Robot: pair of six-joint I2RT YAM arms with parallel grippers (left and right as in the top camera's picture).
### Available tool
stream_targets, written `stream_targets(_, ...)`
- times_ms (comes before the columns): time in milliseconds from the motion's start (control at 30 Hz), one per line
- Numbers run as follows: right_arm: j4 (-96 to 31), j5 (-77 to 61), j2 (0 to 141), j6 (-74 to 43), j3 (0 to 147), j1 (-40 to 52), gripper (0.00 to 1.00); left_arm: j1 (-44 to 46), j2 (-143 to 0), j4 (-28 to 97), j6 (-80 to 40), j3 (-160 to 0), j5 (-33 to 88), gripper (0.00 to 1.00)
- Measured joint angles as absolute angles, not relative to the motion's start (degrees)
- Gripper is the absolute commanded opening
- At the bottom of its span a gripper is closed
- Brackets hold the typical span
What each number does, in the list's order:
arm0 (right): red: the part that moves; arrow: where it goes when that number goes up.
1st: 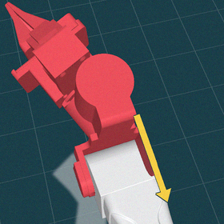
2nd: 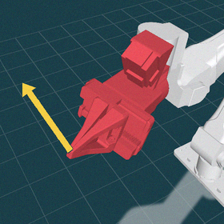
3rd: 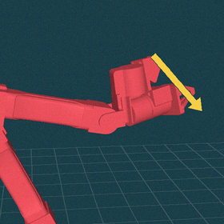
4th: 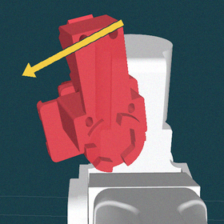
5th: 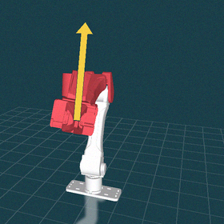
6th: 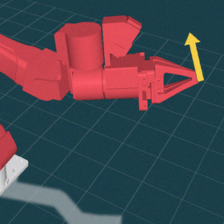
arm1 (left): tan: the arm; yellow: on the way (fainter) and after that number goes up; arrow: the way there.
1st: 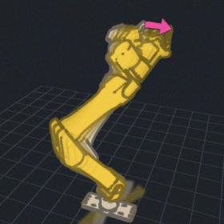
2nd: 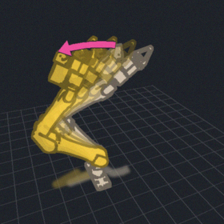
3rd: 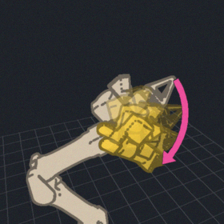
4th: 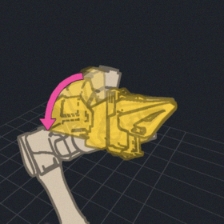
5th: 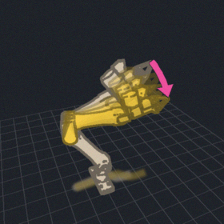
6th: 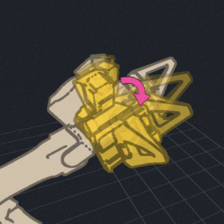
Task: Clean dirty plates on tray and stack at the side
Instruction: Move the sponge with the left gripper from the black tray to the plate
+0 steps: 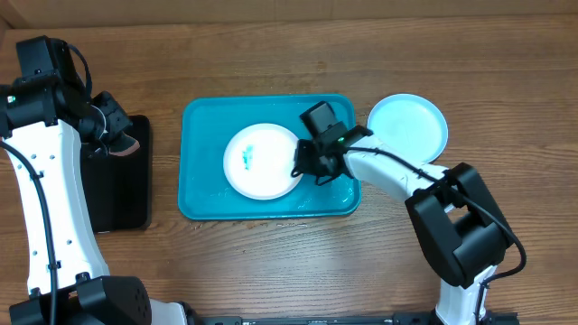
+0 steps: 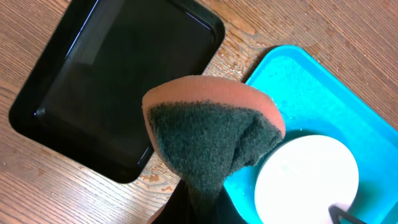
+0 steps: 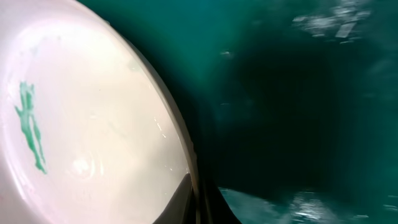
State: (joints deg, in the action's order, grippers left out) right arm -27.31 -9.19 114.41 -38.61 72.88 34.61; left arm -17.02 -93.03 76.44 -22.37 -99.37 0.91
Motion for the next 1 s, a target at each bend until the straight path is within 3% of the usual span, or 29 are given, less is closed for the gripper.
stream_targets(500, -24.73, -5.74, 115.48, -38.98, 72.84, 37.10, 0.04, -17.98, -101.25, 72.16, -22.37, -99.37, -0.69, 0.04)
stream_targets(1000, -23.05, -5.72, 115.90, -38.96, 72.84, 37.10, 0.05, -28.36, -118.78, 72.53, -22.35, -99.37, -1.52, 0.04)
